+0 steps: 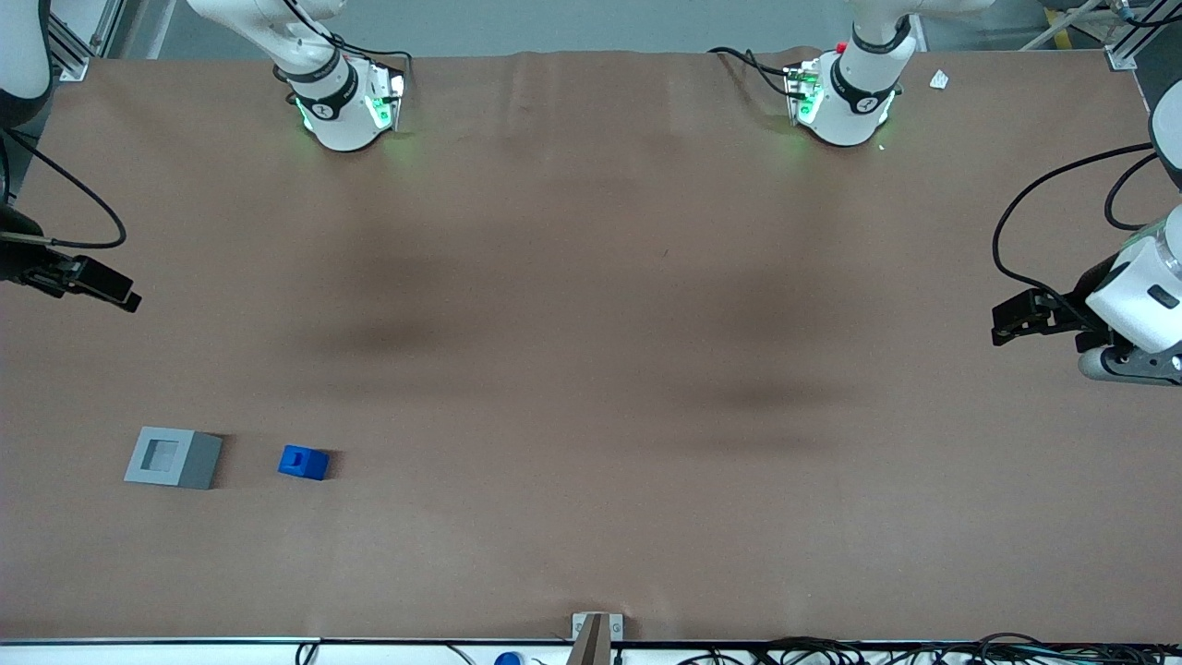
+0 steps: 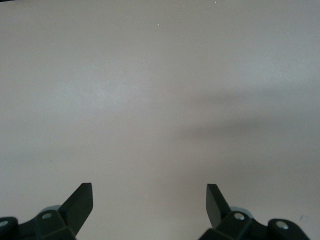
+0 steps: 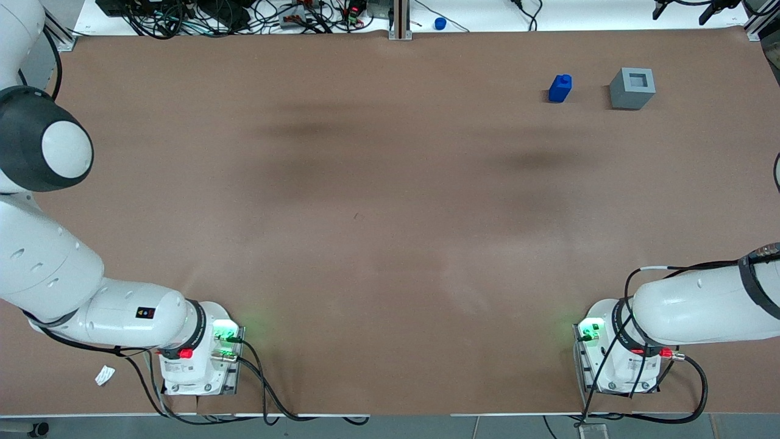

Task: Insert blue part into gray base with right arm
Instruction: 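Move the open right gripper down toward the blue block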

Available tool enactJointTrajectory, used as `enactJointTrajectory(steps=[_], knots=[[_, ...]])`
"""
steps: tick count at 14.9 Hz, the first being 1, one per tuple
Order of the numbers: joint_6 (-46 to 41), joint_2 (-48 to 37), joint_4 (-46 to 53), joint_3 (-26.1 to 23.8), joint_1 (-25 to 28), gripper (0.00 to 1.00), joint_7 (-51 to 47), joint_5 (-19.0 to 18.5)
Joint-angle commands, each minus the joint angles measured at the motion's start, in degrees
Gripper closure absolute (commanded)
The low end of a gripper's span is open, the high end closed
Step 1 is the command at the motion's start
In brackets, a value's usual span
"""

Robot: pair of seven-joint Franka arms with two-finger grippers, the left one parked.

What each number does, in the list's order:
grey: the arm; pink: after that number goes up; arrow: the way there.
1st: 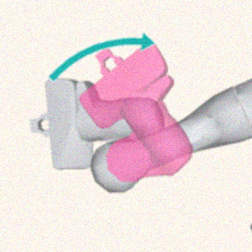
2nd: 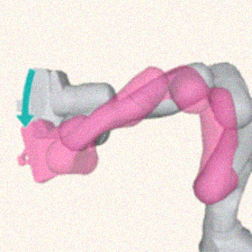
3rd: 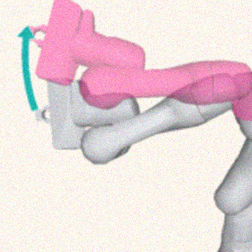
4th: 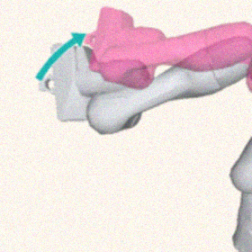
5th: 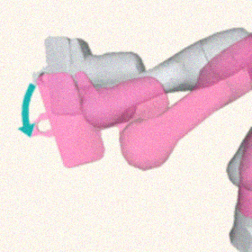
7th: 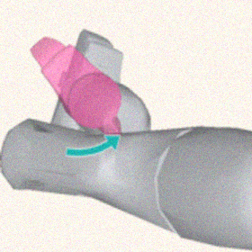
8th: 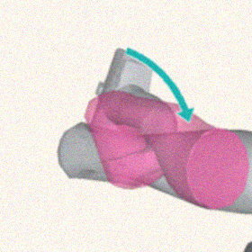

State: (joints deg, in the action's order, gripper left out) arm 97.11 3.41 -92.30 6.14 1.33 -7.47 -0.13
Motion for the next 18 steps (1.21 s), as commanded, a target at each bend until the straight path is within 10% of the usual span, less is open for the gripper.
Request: enactJointTrajectory(steps=[1,18], knots=[[0.54,-1.74,-1.92,-0.52,-0.54,0.0,0.0,-0.92],[17.12,20.83,0.71,-0.78,4.46,0.0,-0.88,-0.4]])
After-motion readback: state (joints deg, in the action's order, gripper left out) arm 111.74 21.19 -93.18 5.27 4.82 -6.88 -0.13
